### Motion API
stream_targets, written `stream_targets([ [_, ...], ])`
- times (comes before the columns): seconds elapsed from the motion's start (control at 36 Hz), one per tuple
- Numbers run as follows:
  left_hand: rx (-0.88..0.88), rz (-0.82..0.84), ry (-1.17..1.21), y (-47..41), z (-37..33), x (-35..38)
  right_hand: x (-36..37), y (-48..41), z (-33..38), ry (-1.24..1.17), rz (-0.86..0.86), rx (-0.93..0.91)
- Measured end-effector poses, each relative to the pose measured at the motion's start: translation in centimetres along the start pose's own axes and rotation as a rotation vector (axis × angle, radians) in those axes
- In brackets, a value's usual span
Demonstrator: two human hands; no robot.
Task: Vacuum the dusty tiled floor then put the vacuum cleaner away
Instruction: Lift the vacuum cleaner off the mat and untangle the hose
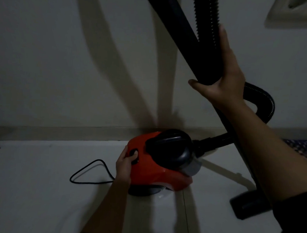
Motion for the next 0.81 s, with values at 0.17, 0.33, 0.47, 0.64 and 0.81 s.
stream_targets([
  [0.17, 0.009, -0.059, 0.020, 0.2, -0.2, -0.1, 0.1, -0.1, 0.0, 0.001, -0.026, -0.004],
  [0.33, 0.056, -0.103, -0.019, 1.9, -2.3, 1.1, 1.0, 0.0, -0.2, 0.008, 0.015, -0.006],
  [0.47, 0.047, -0.285, -0.072, 4.5, -5.8, 1.1, 1.8, 0.6, -0.2, 0.002, 0.060, 0.006],
  [0.64, 0.797, -0.229, -0.116, 11.9, -21.0, 6.8, 2.4, 1.3, 0.5, -0.006, 0.128, -0.012],
  [0.81, 1.574, 0.153, -0.760, 18.2, -31.2, 13.2, 2.7, 2.0, 1.6, 0.033, 0.206, -0.035],
])
Point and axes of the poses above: each hand's wrist, its own y-axis away from the middle knuckle, its own x-axis out of the palm, z = x × y, the point moved 7 cm from there along -y, towards the middle knuckle, and after that the axes turned 10 degrees about x, right-handed, at the moved point
